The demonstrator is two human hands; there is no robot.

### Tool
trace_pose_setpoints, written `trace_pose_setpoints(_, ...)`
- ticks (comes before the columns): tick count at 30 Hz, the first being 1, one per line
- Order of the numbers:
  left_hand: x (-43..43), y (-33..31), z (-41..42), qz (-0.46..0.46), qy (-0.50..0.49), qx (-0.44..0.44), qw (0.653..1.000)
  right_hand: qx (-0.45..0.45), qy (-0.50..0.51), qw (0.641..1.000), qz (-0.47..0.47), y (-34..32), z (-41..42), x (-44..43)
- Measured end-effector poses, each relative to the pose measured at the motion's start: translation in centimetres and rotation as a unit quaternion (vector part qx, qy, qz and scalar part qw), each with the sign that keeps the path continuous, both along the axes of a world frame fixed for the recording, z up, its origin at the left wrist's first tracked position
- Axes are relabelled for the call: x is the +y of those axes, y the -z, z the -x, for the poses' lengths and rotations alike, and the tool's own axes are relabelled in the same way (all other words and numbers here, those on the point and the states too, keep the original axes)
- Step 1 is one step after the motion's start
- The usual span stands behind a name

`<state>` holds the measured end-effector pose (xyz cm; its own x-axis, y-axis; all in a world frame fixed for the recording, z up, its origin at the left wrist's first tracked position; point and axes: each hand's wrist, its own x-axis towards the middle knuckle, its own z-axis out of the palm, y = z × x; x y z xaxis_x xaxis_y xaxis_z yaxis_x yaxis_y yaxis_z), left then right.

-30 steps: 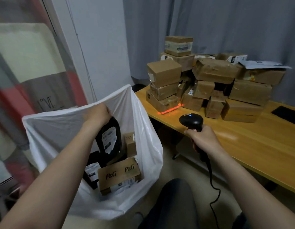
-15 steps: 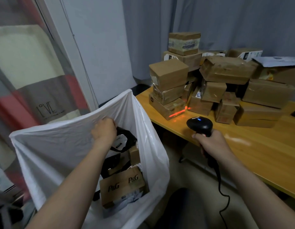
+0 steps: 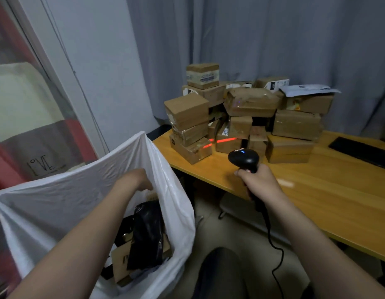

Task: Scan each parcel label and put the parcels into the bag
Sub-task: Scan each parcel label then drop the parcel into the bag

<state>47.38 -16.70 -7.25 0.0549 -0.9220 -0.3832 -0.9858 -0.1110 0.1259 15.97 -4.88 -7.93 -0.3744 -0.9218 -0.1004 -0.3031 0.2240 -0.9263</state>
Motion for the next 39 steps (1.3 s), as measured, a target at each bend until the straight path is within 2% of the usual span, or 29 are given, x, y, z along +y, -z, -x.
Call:
trace_pose_setpoints(6,1.1,-5.8,8.2,0.111,0.083,0.033,0.990,0.038,0.024,0.997,0.055,-4.8,5.2,2.7)
trace_pose_setpoints(10,1.4,-9.3,14.7,0.179,0.126,0.089,0.972,0.080,0.070,0.989,0.102,-8.8,9.7,4.6)
trace_pose_setpoints(18,2.8,-12.2,29.0,0.226,0.219,0.168,0.934,0.148,0.163,0.969,0.116,-11.5,18.8,8.5)
trace_pose_setpoints(23,3.0,-10.0,37.2,0.189,0.272,0.188,0.925,0.134,0.208,0.966,0.075,-9.5,25.1,9.9)
trace_pose_setpoints(28,2.4,-5.6,44.4,0.152,0.320,0.171,0.919,0.033,0.217,0.976,-0.006,-5.3,31.1,10.0)
trace_pose_setpoints(32,0.9,-1.9,49.6,0.114,0.337,0.173,0.918,-0.029,0.210,0.977,-0.032,-2.6,34.3,9.0)
trace_pose_setpoints(39,-2.0,3.2,58.0,0.110,0.394,0.154,0.899,-0.030,0.239,0.970,-0.042,0.8,38.6,6.0)
